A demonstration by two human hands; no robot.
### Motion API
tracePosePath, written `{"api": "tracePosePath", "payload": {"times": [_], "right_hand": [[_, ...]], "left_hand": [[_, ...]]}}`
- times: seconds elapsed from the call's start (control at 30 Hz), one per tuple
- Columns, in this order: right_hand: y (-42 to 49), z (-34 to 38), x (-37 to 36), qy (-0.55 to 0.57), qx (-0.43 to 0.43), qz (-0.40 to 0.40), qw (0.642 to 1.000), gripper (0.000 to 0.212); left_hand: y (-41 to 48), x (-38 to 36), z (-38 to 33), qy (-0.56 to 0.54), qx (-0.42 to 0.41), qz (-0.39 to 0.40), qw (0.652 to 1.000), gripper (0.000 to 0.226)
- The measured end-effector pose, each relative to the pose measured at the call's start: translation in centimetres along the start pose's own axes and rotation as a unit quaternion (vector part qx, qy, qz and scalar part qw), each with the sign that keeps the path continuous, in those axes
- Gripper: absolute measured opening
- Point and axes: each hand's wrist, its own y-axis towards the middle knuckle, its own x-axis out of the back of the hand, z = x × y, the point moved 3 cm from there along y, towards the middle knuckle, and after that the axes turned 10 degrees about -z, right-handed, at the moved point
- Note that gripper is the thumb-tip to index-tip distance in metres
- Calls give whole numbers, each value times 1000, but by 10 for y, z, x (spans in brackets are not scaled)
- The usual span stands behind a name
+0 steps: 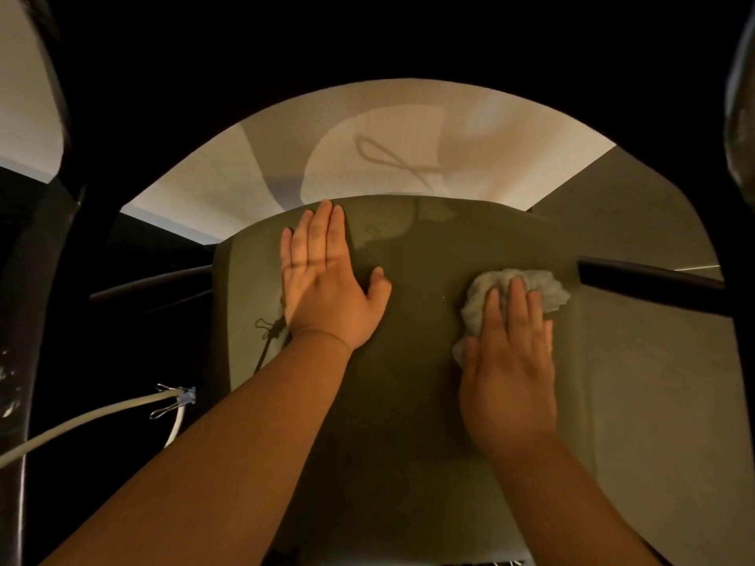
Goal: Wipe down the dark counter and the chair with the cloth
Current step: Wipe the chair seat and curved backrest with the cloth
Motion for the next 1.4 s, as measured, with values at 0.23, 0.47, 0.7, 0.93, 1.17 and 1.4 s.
{"api": "tracePosePath", "payload": {"times": [0.23,0.47,0.7,0.93,1.17,1.4], "right_hand": [[44,58,-18,46,138,22,989,54],[-31,-7,-6,17,61,21,998,56],[-18,17,-5,42,-25,28,998,57],[30,91,-16,38,177,84,980,60],[-10,71,-17,30,315,81,945,58],[24,118,-27,14,259,46,965,65]], "left_hand": [[-2,0,0,-26,-6,-21,999,93],[-5,4,-1,-22,-8,-16,1000,79],[-41,12,-15,-18,33,35,999,68],[-160,24,53,13,23,89,996,76],[-211,29,93,4,156,55,986,82],[-219,30,97,-89,225,28,970,87]]}}
